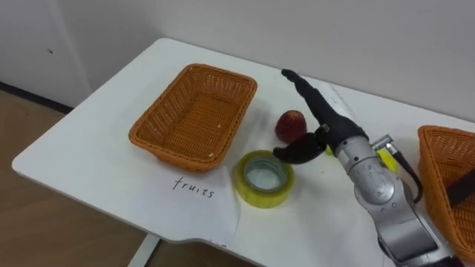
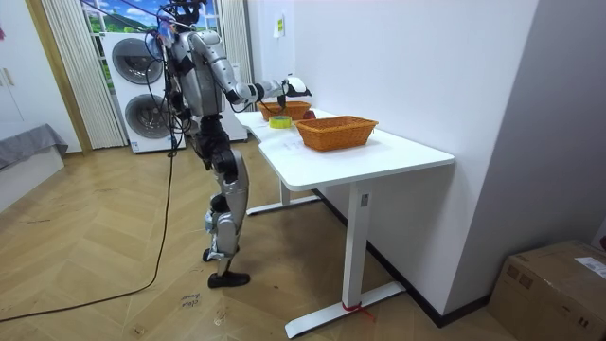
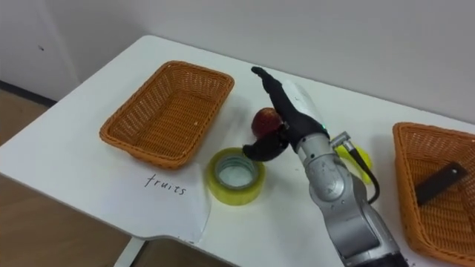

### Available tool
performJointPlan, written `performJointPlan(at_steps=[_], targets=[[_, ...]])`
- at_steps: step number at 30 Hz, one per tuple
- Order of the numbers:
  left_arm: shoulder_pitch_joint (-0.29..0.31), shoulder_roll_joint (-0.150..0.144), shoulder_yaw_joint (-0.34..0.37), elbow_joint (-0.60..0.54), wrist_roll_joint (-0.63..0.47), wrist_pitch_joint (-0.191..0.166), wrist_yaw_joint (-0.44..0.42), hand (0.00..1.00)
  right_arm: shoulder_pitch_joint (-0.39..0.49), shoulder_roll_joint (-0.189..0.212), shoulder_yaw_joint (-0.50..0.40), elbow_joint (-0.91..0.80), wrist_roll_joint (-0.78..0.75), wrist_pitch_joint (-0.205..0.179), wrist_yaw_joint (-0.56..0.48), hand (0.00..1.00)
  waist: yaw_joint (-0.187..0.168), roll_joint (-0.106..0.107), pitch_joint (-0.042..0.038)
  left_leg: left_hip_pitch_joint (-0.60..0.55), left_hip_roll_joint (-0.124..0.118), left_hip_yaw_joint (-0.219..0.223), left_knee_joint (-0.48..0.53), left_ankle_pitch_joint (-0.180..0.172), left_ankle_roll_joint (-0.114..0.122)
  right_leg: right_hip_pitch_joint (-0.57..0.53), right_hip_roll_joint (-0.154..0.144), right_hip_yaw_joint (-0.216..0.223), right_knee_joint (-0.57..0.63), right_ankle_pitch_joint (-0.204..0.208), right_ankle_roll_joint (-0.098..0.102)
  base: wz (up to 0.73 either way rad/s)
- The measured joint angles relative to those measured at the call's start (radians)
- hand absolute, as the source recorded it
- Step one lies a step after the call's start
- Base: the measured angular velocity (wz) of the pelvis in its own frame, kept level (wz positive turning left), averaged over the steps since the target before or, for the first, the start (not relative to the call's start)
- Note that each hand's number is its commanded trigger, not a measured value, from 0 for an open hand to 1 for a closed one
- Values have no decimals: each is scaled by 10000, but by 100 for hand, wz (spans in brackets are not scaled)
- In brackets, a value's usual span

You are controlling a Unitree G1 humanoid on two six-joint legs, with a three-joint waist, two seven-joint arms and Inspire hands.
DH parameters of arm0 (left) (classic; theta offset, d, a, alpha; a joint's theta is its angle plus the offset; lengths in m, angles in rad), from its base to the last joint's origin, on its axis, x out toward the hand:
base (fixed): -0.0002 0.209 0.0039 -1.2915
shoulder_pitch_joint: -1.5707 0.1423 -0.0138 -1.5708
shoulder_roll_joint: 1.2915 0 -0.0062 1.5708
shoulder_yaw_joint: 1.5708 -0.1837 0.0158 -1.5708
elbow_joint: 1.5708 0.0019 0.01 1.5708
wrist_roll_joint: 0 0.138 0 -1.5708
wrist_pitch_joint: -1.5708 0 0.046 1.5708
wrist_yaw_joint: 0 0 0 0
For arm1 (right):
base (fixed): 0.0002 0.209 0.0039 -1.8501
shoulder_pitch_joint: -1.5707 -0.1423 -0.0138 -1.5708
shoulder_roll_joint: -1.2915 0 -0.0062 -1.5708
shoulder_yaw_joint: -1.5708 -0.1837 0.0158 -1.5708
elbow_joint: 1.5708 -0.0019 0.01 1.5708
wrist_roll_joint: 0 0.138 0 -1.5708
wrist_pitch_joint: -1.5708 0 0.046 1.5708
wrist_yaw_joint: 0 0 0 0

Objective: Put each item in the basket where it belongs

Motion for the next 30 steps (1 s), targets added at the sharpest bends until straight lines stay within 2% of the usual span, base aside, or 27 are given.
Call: performJointPlan(at_steps=[13, 18, 23, 25, 30], targets=[[84, -3, 8, 59, -10, 48, 20, 0, 0, -1, 98, -375, 2, 27, 149, 0, 93, -113, -41, 112, 23, 57, -164, 2, 3, -16, -1, 20, -3, 0, 1, -2], [78, -56, 58, 131, -6, 47, -64, 0, 4, -7, 458, -378, -349, 30, 590, 0, 107, -112, -40, 190, 34, 150, -136, 3, 4, 30, 11, 221, -14, 0, 1, -4], [58, -56, 77, 135, -19, 49, -181, 0, 5, -84, 804, -318, -904, 85, 1258, 0, 118, -119, -5, 160, 39, 157, -172, 1, 6, 11, 15, 228, -10, -1, 2, 0], [45, -50, 77, 138, -19, 49, -184, 0, 5, -140, 940, -317, -908, 226, 1527, 0, 152, -131, 10, 138, 38, 112, -166, 1, 6, 5, 17, 216, -7, -2, 3, 0], [-13, -39, 88, 130, -13, 49, -250, 0, 48, -211, 1067, -118, -1096, 260, 2252, 0, 333, -230, 60, 98, 33, 133, -125, 1, 5, -1, 23, 184, -10, -2, 4, 0]])
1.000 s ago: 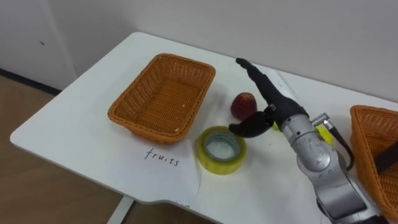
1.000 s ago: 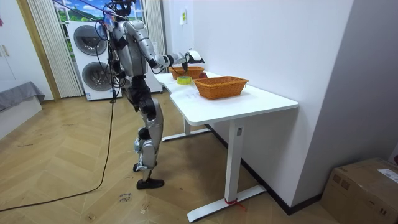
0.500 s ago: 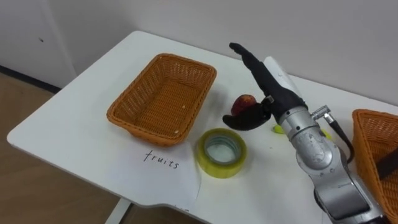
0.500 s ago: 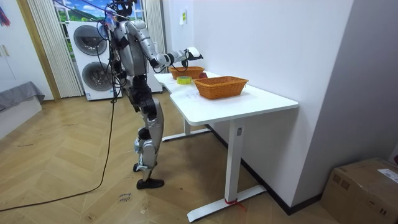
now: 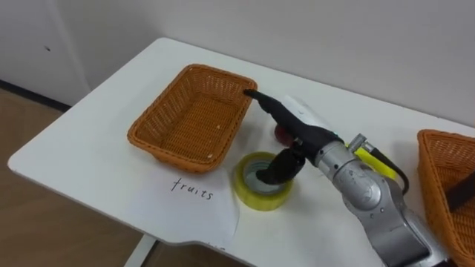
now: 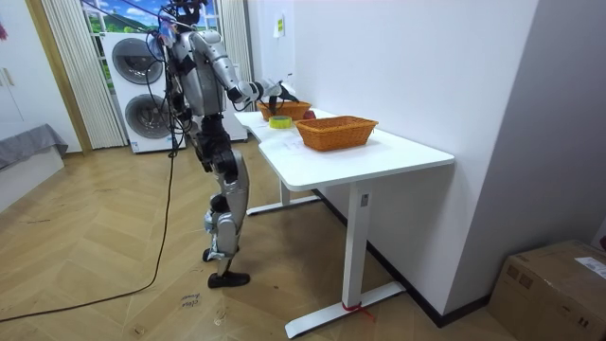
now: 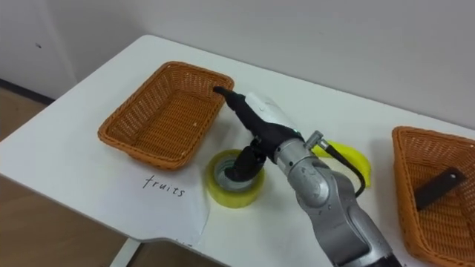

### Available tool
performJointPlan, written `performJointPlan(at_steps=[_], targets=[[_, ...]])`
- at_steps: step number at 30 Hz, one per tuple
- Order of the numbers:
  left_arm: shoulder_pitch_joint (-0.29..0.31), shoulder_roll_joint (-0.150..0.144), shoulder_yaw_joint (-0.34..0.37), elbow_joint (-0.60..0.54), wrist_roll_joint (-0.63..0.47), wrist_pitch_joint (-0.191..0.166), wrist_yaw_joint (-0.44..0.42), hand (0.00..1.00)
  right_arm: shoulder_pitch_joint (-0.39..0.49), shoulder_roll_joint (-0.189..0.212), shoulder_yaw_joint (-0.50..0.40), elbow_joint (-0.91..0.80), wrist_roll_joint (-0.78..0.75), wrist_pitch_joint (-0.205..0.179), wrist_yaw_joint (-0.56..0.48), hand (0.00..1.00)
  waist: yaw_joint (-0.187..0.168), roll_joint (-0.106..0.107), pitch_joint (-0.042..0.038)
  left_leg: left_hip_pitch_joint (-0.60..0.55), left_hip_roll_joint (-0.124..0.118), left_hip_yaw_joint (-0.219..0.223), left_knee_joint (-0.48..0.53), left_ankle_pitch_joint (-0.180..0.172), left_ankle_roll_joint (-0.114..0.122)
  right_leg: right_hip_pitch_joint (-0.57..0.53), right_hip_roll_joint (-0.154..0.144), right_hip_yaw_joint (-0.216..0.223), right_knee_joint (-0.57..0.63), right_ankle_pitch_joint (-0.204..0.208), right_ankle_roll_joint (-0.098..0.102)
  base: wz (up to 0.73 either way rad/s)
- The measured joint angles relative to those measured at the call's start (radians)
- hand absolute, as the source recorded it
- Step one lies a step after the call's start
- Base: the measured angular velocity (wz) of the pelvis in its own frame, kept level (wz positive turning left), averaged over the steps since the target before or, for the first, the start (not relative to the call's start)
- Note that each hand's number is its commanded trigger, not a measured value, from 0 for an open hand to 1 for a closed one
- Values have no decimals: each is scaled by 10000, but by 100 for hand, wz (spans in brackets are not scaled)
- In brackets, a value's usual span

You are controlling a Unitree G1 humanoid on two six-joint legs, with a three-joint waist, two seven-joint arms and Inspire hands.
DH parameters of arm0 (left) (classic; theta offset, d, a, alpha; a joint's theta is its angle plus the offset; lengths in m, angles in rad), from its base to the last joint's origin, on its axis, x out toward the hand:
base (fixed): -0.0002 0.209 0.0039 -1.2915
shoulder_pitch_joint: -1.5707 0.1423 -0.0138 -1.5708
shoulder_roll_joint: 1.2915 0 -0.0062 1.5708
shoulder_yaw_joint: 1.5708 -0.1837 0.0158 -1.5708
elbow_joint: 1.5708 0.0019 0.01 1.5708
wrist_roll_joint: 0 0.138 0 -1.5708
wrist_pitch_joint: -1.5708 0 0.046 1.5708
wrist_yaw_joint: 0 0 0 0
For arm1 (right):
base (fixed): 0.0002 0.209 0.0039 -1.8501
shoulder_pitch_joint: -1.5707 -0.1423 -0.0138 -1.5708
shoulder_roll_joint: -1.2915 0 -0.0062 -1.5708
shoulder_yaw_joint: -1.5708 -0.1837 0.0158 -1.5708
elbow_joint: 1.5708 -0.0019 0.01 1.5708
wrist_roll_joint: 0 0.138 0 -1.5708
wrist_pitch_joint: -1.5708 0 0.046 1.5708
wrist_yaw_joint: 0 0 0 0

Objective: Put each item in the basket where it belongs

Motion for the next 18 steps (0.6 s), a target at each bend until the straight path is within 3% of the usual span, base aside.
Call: performJointPlan(at_steps=[3, 11, 18], targets=[[-4, 31, -1, 0, 0, 0, -6, 0, 21, 21, -3, 162, -70, 3, 287, 0, 26, -101, 43, -68, -7, -39, 63, -2, 2, -14, -2, -64, 0, -1, 1, 6], [-191, 189, -18, 1, 4, 2, -6, 0, 17, -49, -18, 574, -78, 21, 386, 0, 29, -183, 16, -100, -12, -104, 163, -10, 3, 13, -4, -144, 23, 0, 0, 2], [-188, 213, -13, 1, 14, 45, -9, 0, 17, -43, -17, 697, -78, 330, 891, 0, 49, -300, 0, -115, -13, -103, 217, 4, -15, 15, -5, -142, 30, 1, -2, 0]])
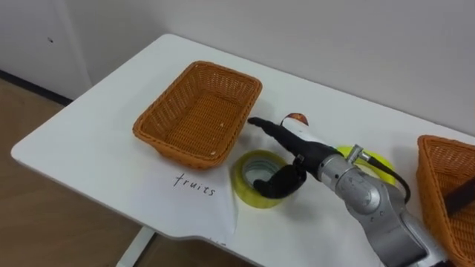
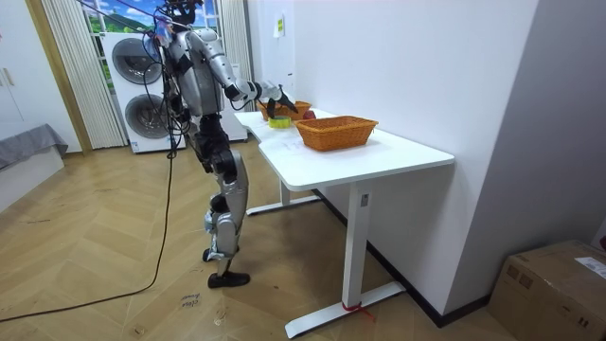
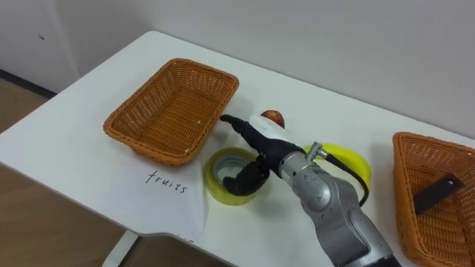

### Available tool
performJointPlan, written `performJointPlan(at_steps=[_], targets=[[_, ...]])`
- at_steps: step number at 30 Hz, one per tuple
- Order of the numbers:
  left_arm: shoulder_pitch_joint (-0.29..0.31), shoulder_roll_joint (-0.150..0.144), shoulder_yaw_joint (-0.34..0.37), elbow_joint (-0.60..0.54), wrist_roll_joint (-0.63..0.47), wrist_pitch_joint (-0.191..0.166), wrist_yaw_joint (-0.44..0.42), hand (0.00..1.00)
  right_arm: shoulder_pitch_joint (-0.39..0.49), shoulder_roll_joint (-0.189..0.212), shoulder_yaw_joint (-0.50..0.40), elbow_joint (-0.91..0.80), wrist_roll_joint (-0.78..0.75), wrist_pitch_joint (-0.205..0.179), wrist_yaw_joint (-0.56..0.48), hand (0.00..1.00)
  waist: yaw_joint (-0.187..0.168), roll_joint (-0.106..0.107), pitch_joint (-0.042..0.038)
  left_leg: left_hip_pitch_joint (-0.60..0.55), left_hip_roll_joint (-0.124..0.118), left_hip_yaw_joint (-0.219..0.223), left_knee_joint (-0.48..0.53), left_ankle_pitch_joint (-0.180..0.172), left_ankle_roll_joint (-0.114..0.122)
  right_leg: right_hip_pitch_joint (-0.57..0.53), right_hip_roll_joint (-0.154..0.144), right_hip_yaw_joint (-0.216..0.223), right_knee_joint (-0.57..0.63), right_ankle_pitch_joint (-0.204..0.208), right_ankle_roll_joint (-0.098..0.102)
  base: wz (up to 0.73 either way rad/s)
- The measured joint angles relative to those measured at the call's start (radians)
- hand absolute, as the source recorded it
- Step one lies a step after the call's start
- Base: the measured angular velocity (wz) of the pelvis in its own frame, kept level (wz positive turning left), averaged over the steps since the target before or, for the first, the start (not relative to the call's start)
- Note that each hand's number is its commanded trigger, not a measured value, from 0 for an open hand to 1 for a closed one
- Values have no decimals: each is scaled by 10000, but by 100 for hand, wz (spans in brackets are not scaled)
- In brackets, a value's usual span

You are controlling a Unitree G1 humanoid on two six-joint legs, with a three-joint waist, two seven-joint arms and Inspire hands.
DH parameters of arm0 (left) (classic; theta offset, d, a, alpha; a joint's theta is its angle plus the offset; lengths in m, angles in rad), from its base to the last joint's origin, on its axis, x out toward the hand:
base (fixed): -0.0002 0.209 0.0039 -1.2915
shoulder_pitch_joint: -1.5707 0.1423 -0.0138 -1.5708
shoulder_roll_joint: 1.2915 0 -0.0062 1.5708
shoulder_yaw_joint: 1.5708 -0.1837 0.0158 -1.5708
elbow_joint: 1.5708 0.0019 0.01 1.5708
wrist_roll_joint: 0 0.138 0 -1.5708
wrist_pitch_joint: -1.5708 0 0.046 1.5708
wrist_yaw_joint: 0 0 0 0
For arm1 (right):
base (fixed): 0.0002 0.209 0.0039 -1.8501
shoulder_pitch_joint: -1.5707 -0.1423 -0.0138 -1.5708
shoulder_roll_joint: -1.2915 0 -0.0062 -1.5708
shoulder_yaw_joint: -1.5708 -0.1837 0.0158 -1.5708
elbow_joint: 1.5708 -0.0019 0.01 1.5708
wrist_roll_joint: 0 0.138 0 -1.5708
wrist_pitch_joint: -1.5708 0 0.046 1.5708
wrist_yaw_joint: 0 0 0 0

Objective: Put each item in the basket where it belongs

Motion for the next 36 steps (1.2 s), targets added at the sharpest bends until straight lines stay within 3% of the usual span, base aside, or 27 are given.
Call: performJointPlan(at_steps=[21, 30, 36], targets=[[-33, 4, 1, -20, -28, 115, -32, 0, 230, -8, -55, 91, 22, 56, 445, 0, -87, 47, -13, -66, -26, -26, 110, -6, 11, -20, -22, -34, -6, -1, -4, 1], [-31, -5, -19, -23, -27, 126, 6, 0, 222, -37, -138, 111, 22, 109, 1145, 0, -55, 66, -6, -25, -43, -13, 100, -12, 20, -30, -40, -4, -19, -5, -4, 0], [-33, -26, -93, -27, -23, 338, -8, 0, 154, -36, -335, 247, 89, 218, 1457, 0, -22, 79, -6, -19, -42, -3, 75, -12, 22, -26, -37, -18, -43, -6, -2, 0]])
